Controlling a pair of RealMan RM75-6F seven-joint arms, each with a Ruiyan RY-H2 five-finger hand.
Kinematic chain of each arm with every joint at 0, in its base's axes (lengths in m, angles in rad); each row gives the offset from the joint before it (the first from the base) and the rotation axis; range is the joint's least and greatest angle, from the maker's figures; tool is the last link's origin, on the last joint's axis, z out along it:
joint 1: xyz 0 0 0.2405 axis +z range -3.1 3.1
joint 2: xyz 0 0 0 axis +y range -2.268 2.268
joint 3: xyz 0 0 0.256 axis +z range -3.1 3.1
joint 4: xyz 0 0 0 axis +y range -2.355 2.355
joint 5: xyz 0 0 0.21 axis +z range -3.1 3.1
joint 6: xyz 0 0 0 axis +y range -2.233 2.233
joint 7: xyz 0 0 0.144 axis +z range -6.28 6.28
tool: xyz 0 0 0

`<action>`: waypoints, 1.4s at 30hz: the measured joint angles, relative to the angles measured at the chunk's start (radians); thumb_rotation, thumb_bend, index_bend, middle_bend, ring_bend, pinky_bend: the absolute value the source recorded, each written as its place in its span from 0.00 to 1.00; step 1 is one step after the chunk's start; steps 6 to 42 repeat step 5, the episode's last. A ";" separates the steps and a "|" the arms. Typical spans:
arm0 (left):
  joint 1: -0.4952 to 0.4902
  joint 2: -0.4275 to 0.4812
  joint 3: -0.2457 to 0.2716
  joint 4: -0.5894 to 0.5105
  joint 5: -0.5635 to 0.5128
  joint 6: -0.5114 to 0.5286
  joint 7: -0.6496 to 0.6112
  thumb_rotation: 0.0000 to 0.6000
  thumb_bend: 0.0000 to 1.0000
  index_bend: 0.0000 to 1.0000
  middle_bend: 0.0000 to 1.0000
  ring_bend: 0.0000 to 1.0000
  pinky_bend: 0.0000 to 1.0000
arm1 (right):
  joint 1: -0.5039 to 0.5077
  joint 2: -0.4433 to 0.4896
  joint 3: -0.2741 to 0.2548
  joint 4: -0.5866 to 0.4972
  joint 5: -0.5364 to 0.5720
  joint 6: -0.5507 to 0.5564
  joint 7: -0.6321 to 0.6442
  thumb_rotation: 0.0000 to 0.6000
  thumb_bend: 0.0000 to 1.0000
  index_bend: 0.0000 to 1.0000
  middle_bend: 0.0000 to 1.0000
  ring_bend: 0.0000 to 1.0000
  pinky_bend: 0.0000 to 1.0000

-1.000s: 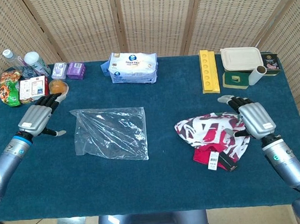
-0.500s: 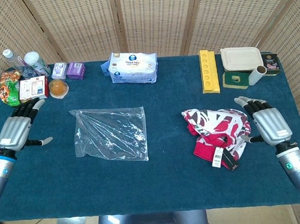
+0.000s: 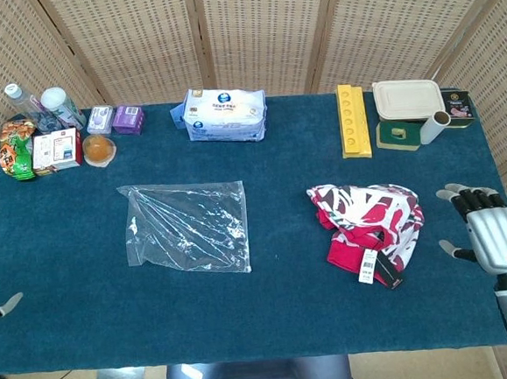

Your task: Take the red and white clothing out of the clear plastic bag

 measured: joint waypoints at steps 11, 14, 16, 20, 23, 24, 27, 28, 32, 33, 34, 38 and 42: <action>0.081 0.000 0.018 -0.011 0.019 0.067 -0.015 1.00 0.07 0.13 0.08 0.02 0.13 | -0.041 0.004 -0.019 -0.018 -0.026 0.034 0.000 1.00 0.16 0.29 0.26 0.27 0.23; 0.081 0.000 0.018 -0.011 0.019 0.067 -0.015 1.00 0.07 0.13 0.08 0.02 0.13 | -0.041 0.004 -0.019 -0.018 -0.026 0.034 0.000 1.00 0.16 0.29 0.26 0.27 0.23; 0.081 0.000 0.018 -0.011 0.019 0.067 -0.015 1.00 0.07 0.13 0.08 0.02 0.13 | -0.041 0.004 -0.019 -0.018 -0.026 0.034 0.000 1.00 0.16 0.29 0.26 0.27 0.23; 0.081 0.000 0.018 -0.011 0.019 0.067 -0.015 1.00 0.07 0.13 0.08 0.02 0.13 | -0.041 0.004 -0.019 -0.018 -0.026 0.034 0.000 1.00 0.16 0.29 0.26 0.27 0.23; 0.081 0.000 0.018 -0.011 0.019 0.067 -0.015 1.00 0.07 0.13 0.08 0.02 0.13 | -0.041 0.004 -0.019 -0.018 -0.026 0.034 0.000 1.00 0.16 0.29 0.26 0.27 0.23; 0.081 0.000 0.018 -0.011 0.019 0.067 -0.015 1.00 0.07 0.13 0.08 0.02 0.13 | -0.041 0.004 -0.019 -0.018 -0.026 0.034 0.000 1.00 0.16 0.29 0.26 0.27 0.23; 0.081 0.000 0.018 -0.011 0.019 0.067 -0.015 1.00 0.07 0.13 0.08 0.02 0.13 | -0.041 0.004 -0.019 -0.018 -0.026 0.034 0.000 1.00 0.16 0.29 0.26 0.27 0.23; 0.081 0.000 0.018 -0.011 0.019 0.067 -0.015 1.00 0.07 0.13 0.08 0.02 0.13 | -0.041 0.004 -0.019 -0.018 -0.026 0.034 0.000 1.00 0.16 0.29 0.26 0.27 0.23; 0.081 0.000 0.018 -0.011 0.019 0.067 -0.015 1.00 0.07 0.13 0.08 0.02 0.13 | -0.041 0.004 -0.019 -0.018 -0.026 0.034 0.000 1.00 0.16 0.29 0.26 0.27 0.23; 0.081 0.000 0.018 -0.011 0.019 0.067 -0.015 1.00 0.07 0.13 0.08 0.02 0.13 | -0.041 0.004 -0.019 -0.018 -0.026 0.034 0.000 1.00 0.16 0.29 0.26 0.27 0.23; 0.081 0.000 0.018 -0.011 0.019 0.067 -0.015 1.00 0.07 0.13 0.08 0.02 0.13 | -0.041 0.004 -0.019 -0.018 -0.026 0.034 0.000 1.00 0.16 0.29 0.26 0.27 0.23; 0.081 0.000 0.018 -0.011 0.019 0.067 -0.015 1.00 0.07 0.13 0.08 0.02 0.13 | -0.041 0.004 -0.019 -0.018 -0.026 0.034 0.000 1.00 0.16 0.29 0.26 0.27 0.23; 0.081 0.000 0.018 -0.011 0.019 0.067 -0.015 1.00 0.07 0.13 0.08 0.02 0.13 | -0.041 0.004 -0.019 -0.018 -0.026 0.034 0.000 1.00 0.16 0.29 0.26 0.27 0.23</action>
